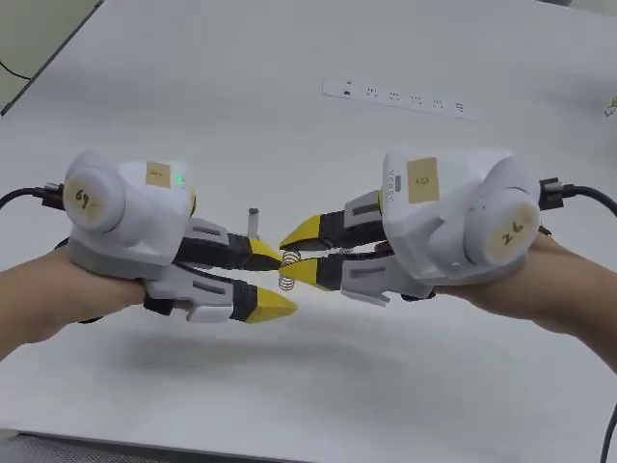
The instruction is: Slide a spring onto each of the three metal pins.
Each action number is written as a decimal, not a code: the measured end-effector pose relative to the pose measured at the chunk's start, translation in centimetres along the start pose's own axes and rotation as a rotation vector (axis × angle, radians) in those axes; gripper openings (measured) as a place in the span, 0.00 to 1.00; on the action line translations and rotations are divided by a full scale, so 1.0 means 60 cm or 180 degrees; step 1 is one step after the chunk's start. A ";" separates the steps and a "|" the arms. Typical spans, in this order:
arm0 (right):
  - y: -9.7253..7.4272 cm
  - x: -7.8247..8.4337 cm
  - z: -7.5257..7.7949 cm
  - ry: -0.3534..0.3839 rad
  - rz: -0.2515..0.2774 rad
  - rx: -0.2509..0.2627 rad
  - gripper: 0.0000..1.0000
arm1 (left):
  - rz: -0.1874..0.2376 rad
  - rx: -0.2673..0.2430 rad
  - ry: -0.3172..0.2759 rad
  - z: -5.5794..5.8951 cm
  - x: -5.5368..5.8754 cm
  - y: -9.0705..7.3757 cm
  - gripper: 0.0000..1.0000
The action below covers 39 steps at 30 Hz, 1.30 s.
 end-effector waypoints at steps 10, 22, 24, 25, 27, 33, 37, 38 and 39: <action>0.002 0.006 0.003 -0.0008 -0.0035 0.0045 0.07 | -0.0022 -0.0164 -0.0052 -0.012 0.016 -0.025 0.33; -0.002 0.022 0.009 0.0022 -0.0098 0.0126 0.07 | 0.0023 -0.0439 -0.0084 -0.031 0.028 -0.064 0.54; -0.003 0.026 0.010 0.0051 -0.0099 0.0144 0.07 | 0.0049 -0.0469 -0.0075 -0.032 0.029 -0.069 0.61; -0.004 0.028 0.010 0.0065 -0.0106 0.0149 0.07 | 0.0058 -0.0499 -0.0090 -0.033 0.029 -0.073 0.63; -0.005 0.031 0.010 0.0068 -0.0124 0.0163 0.07 | 0.0052 -0.0516 -0.0097 -0.033 0.032 -0.079 0.64; -0.005 0.034 0.011 0.0067 -0.0149 0.0165 0.07 | 0.0069 -0.0611 -0.0112 -0.038 0.037 -0.094 0.71; -0.003 0.035 0.012 0.0059 -0.0162 0.0156 0.07 | 0.0126 -0.0630 -0.0172 -0.038 0.039 -0.099 0.79; -0.002 0.035 0.013 0.0052 -0.0167 0.0157 0.07 | 0.0164 -0.0623 -0.0200 -0.036 0.040 -0.100 0.82; -0.002 0.035 0.013 0.0050 -0.0169 0.0157 0.07 | 0.0181 -0.0635 -0.0203 -0.036 0.040 -0.101 0.85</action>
Point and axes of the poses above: the centre of the closed fingertips' face, and the gripper's own axes: y roughly forward along the fingers, z roughly to its right, x roughly out of its underside, the point moved 7 cm from there along -y, roughly backward along the fingers, and after that the axes turned 5 degrees about -y, right-handed, at the moved point
